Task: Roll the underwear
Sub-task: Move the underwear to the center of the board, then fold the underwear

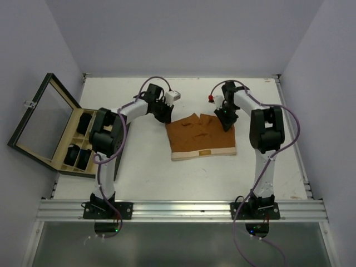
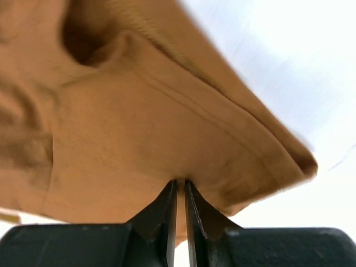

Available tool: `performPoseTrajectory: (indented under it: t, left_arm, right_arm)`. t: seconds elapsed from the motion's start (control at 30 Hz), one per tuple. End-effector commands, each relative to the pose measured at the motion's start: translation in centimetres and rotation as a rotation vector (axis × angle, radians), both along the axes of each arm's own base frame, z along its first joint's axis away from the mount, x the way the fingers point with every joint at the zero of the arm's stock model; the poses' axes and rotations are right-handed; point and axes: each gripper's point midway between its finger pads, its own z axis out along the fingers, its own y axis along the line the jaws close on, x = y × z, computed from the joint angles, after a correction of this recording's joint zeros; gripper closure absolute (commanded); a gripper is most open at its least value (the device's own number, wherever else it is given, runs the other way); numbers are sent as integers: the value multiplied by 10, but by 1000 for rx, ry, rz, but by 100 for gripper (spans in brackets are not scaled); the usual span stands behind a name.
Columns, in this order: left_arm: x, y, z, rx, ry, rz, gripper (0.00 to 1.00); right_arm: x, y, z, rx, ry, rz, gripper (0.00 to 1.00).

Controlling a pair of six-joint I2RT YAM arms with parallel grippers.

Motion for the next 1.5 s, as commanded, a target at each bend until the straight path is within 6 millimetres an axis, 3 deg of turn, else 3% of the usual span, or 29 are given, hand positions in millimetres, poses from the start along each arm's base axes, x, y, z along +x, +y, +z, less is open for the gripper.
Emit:
performPoseTrajectory:
  t: [0.0,0.07,0.1,0.13,0.17,0.23,0.27,0.33,0.37,0.4,0.47,0.5,0.57,0.63,0.7,0.77,0.83,0.9,1.07,1.13,1.17,1.23,1.3,1.4,1.47]
  left_arm:
    - [-37,5,1,0,38,-67,96]
    - [-63,11,3,3,63,-113,100]
    - [-87,18,-9,23,117,-138,100]
    - [-111,17,-11,25,155,-205,100]
    - [-127,15,-1,10,153,-253,100]
    - [-181,12,-4,15,221,-395,100]
    - [-195,9,7,8,205,-446,100]
    - [-225,2,18,-14,216,-549,90]
    - [-222,1,34,-31,168,-552,83]
    - [-218,0,43,-42,140,-540,71]
    - [-187,0,71,-70,8,-451,65]
    - [-173,1,79,-73,-41,-411,61]
    - [-141,-2,95,-73,-156,-346,59]
    - [-127,-13,93,-83,-168,-336,59]
    - [-126,-18,80,-83,-118,-343,60]
    - [-129,-20,56,-71,-36,-333,62]
    - [-124,-21,47,-73,-26,-298,62]
    - [-120,-21,44,-79,-34,-265,62]
    - [-78,-20,73,-100,-152,-190,55]
    - [-54,-19,94,-106,-217,-176,48]
    - [-45,-18,95,-106,-226,-173,45]
    - [-17,-18,117,-120,-305,-165,43]
    - [3,-18,112,-103,-330,-160,39]
    - [40,-24,109,-74,-384,-154,37]
    - [62,-30,101,-66,-402,-149,37]
  right_arm:
    - [85,10,-5,7,-186,4,85]
    - [107,21,-2,48,-224,-2,83]
    - [127,34,20,102,-288,12,81]
    - [132,51,29,173,-307,34,80]
    - [139,68,45,216,-355,56,77]
    - [139,94,73,316,-399,107,72]
    - [138,108,102,350,-456,130,69]
    - [119,118,121,422,-445,135,65]
    - [110,120,131,458,-439,127,63]
    - [92,116,149,469,-446,111,63]
    - [70,108,159,470,-434,95,64]
    - [47,104,160,476,-407,91,65]
    - [21,102,155,488,-351,84,69]
    - [-18,110,142,556,-209,67,76]
    - [-48,119,123,601,-75,48,78]
    - [-64,123,106,599,-9,44,79]
    - [-82,121,84,594,52,28,79]
    - [-92,119,64,583,92,15,79]
    - [-115,108,22,502,219,-7,80]
    - [-112,109,24,519,215,17,76]
    - [-101,109,28,525,167,18,71]
    - [-74,116,56,571,56,34,68]
    - [-37,119,85,598,-76,42,65]
    - [17,112,110,548,-256,52,60]
    - [42,106,103,491,-305,56,56]
